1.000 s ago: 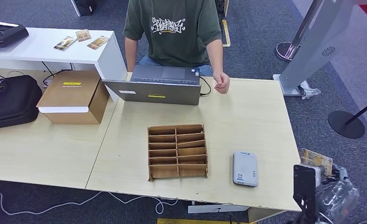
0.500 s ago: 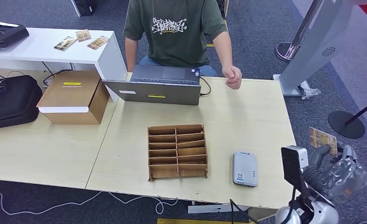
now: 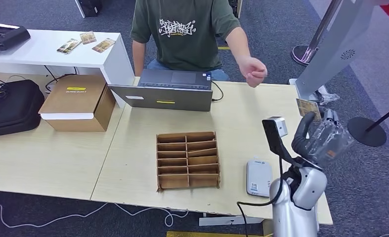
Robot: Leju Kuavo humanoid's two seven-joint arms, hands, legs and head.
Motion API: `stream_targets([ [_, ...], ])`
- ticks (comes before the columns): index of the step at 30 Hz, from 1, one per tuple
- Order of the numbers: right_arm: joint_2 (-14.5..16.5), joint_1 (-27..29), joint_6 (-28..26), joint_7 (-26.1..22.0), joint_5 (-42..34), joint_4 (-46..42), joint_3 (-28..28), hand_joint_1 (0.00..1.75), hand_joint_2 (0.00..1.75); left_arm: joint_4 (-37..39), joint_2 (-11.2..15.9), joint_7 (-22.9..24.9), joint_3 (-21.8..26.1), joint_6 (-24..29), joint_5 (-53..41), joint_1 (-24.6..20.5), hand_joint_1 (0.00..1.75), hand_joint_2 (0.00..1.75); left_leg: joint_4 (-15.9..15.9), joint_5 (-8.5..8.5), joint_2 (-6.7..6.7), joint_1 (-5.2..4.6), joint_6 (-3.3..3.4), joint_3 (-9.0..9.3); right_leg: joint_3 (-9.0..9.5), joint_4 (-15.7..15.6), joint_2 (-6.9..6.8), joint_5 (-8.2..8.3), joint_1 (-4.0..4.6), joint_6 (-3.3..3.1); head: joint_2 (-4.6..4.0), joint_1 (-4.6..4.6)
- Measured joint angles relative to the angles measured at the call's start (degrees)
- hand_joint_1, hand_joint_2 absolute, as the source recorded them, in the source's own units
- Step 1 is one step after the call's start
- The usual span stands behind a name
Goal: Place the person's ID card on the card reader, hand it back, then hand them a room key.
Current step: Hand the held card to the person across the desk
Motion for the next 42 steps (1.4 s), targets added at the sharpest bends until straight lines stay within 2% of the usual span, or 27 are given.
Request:
stream_targets([
  [4,-1.30,-7.05,0.00,1.33,2.34,7.49,3.29,1.75,1.75,-0.01,0.38,-0.09,0.00,-0.26,-0.83,0.02,0.00,0.00,0.01,0.00,0.01,0.00,0.00,0.00,0.00,0.00,0.00,0.01,0.00,0.01,0.00,0.00],
  [12,-2.35,-13.72,-0.01,1.98,3.36,15.02,6.62,1.75,1.75,-0.02,0.74,-0.09,0.00,-0.56,-1.64,0.04,0.00,0.00,0.01,0.00,0.06,0.00,0.00,-0.01,-0.02,0.01,0.06,0.02,0.00,0.01,0.00,0.00],
  [21,-2.92,-28.75,0.00,7.10,5.67,32.47,12.93,1.75,1.75,-0.07,1.48,0.09,0.00,-0.87,-5.42,-0.01,0.00,0.00,0.01,0.07,0.10,0.00,-0.03,0.02,-0.03,0.08,0.10,0.05,0.00,-0.01,0.00,0.00],
  [26,-2.95,-34.97,-0.02,9.92,5.67,40.68,17.30,1.75,1.75,-0.16,1.69,0.10,0.00,-0.87,-6.22,-0.06,0.00,0.00,0.03,0.09,0.07,0.00,-0.04,0.28,-0.06,0.09,0.08,0.07,0.00,0.01,0.00,0.00],
  [35,-2.95,-42.62,-0.02,15.17,5.67,52.77,25.45,1.75,1.75,-0.51,1.82,0.71,0.00,-0.68,-8.08,-0.19,0.00,0.00,0.04,0.11,0.04,0.00,-0.03,0.35,-0.07,0.10,0.05,0.10,-0.01,0.01,0.00,0.01],
  [42,-2.91,-46.46,-0.05,16.02,5.67,59.20,29.37,1.75,1.75,-0.57,1.81,0.87,-0.01,-0.60,-8.66,-0.31,0.00,0.00,0.04,0.11,0.02,0.00,-0.03,0.35,-0.07,0.10,0.04,0.10,0.00,0.01,0.00,0.00],
])
